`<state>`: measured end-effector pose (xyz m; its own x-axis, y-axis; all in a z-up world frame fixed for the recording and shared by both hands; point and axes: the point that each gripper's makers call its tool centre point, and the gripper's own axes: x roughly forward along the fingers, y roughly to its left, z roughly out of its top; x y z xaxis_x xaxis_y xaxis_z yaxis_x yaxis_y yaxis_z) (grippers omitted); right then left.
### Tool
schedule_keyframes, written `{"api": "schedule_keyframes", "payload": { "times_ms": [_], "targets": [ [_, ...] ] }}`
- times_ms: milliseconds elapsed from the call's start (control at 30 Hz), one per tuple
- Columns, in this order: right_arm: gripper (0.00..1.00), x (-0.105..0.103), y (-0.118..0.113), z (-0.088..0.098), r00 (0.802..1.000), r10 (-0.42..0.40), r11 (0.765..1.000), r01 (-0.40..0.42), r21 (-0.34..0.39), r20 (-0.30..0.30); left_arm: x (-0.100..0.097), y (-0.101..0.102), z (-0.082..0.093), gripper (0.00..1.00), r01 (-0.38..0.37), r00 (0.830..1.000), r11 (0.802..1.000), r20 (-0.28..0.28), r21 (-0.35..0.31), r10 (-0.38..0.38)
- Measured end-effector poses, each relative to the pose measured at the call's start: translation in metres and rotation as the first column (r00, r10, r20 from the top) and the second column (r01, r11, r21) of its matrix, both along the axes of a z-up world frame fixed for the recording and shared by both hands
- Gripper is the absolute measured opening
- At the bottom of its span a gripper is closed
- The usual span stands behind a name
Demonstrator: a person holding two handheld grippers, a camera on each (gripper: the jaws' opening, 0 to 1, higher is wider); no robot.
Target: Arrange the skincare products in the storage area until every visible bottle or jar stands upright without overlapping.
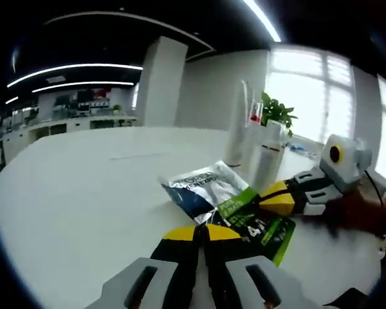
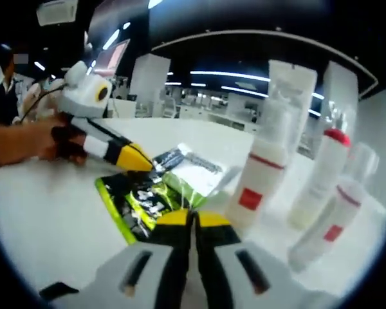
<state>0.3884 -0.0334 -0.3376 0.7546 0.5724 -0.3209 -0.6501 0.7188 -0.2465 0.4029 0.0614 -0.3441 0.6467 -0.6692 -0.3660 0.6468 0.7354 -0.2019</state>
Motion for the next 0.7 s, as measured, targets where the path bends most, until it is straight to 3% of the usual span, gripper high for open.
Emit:
{"api": "schedule_keyframes", "payload": {
  "times_ms": [433, 700],
  "targets": [
    [0.05, 0.0024, -0.0044, 0.0005, 0.999, -0.022, 0.998, 0.024, -0.054, 0.039, -0.0019, -0.0009, -0.0055, 0.02, -0.006, 0.998, 0.996, 0.063, 0.092, 0.000],
    [0.06, 0.0027, -0.0058, 0.0039, 0.993, -0.024, 0.986, 0.043, -0.163, 0.115, -0.0043, -0.0016, -0.0056, 0.03, -0.014, 0.996, 0.993, 0.089, 0.119, 0.004]
  ]
}}
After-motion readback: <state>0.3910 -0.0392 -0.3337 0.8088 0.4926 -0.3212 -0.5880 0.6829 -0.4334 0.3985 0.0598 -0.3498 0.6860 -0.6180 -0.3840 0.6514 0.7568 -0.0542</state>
